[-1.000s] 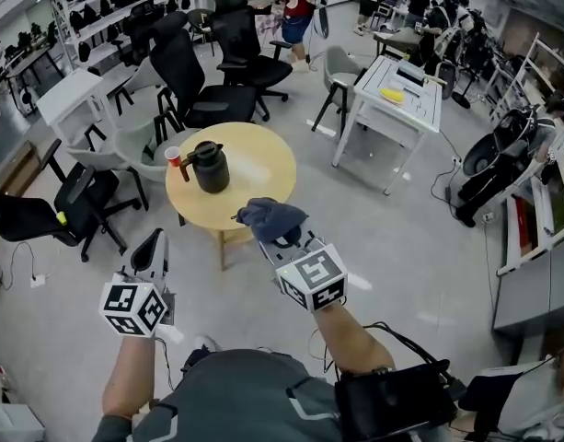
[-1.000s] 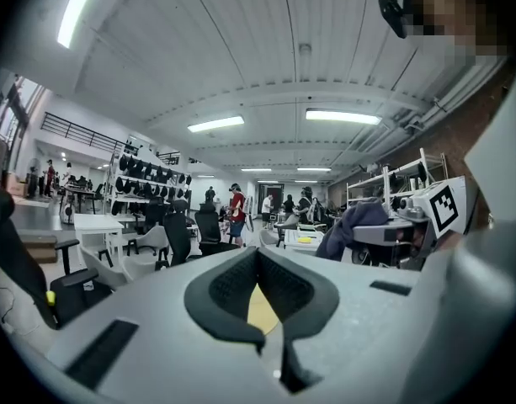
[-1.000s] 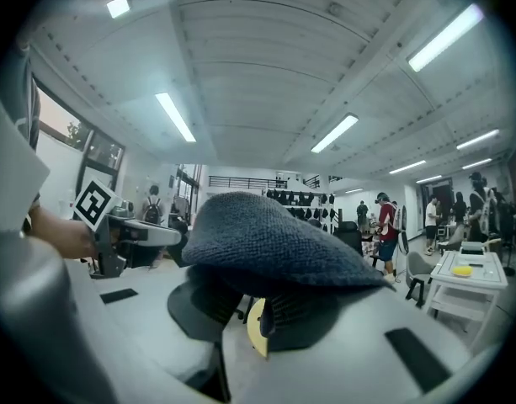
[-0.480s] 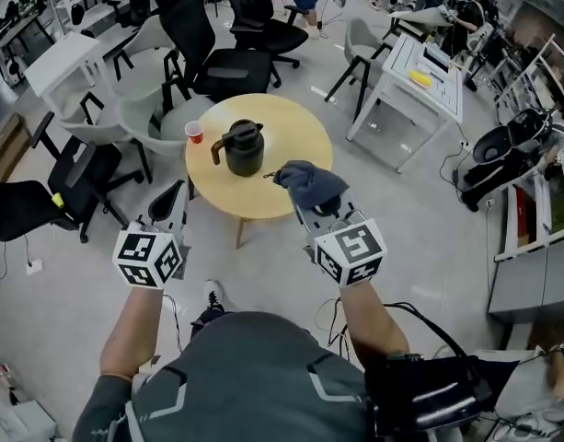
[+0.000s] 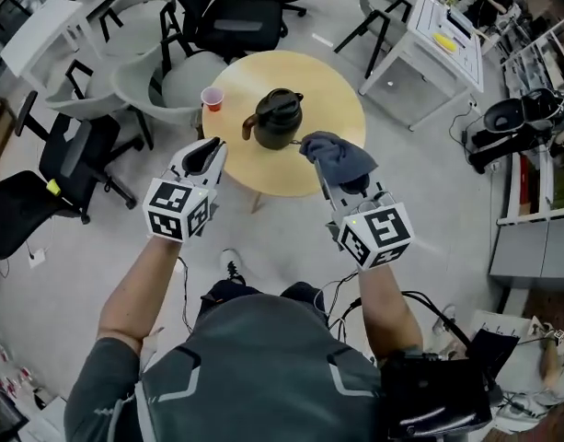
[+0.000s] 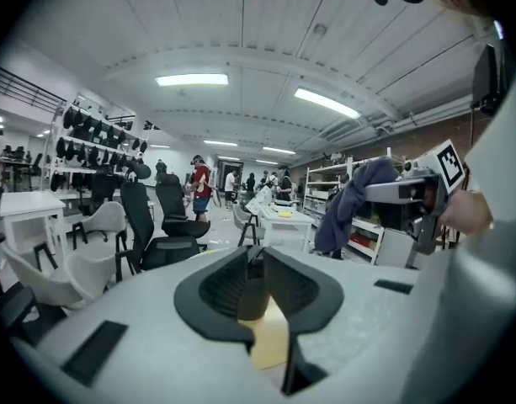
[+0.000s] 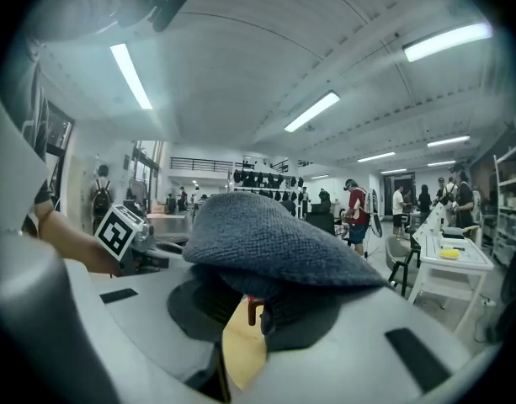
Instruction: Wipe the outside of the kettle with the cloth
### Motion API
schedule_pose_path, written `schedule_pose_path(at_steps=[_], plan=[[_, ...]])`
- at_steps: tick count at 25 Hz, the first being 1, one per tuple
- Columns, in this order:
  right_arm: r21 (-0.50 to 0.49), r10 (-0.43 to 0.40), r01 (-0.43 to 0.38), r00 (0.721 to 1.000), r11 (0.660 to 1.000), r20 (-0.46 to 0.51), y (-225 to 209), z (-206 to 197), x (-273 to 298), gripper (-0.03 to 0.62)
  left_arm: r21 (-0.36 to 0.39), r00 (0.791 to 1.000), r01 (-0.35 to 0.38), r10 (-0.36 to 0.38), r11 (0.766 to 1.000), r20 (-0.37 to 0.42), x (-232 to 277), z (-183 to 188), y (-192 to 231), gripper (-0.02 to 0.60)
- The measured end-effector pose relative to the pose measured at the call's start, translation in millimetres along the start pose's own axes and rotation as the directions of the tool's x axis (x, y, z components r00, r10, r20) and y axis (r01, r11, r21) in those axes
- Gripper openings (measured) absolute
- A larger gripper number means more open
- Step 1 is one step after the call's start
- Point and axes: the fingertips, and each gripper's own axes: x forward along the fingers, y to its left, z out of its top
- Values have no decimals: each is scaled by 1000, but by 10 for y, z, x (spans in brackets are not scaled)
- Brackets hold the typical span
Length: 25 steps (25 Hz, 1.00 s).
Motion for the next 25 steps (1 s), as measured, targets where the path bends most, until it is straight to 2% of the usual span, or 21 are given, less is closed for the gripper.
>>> schedule_pose_path(at_steps=[2, 3, 10, 13, 17, 18, 21, 25], plan=[[24, -10, 10, 1000, 1000, -10, -19, -57, 180, 86, 31, 999, 37, -36, 999, -31, 209, -84, 70, 96], [39, -12, 13, 1000, 999, -17, -28, -102, 272, 86, 45, 998, 47, -45, 998, -45, 312, -127, 107, 107], [108, 19, -12, 998, 994, -64, -112, -641, 941, 84, 61, 991, 63, -55, 996, -121, 961, -522, 351, 107], [124, 32, -20, 995, 992, -90, -174, -943, 1192, 84, 28, 993, 39, -36, 999, -115, 1139, -648, 388, 106], [133, 24, -9, 994, 991, -108, -289, -1286, 1527, 84, -25, 995, -10, 7, 1000, -95, 1309, -767, 456, 76], [130, 24, -10, 993, 991, -112, -293, -1357, 1598, 84, -40, 996, -27, 23, 999, -88, 1320, -780, 486, 50], [119, 34, -19, 992, 993, -122, -272, -1519, 1773, 84, -71, 995, -76, 72, 995, -63, 1301, -804, 561, 21], [107, 26, -13, 993, 994, -116, -261, -1616, 1938, 84, -87, 996, -87, 83, 992, -46, 1278, -873, 573, 14]])
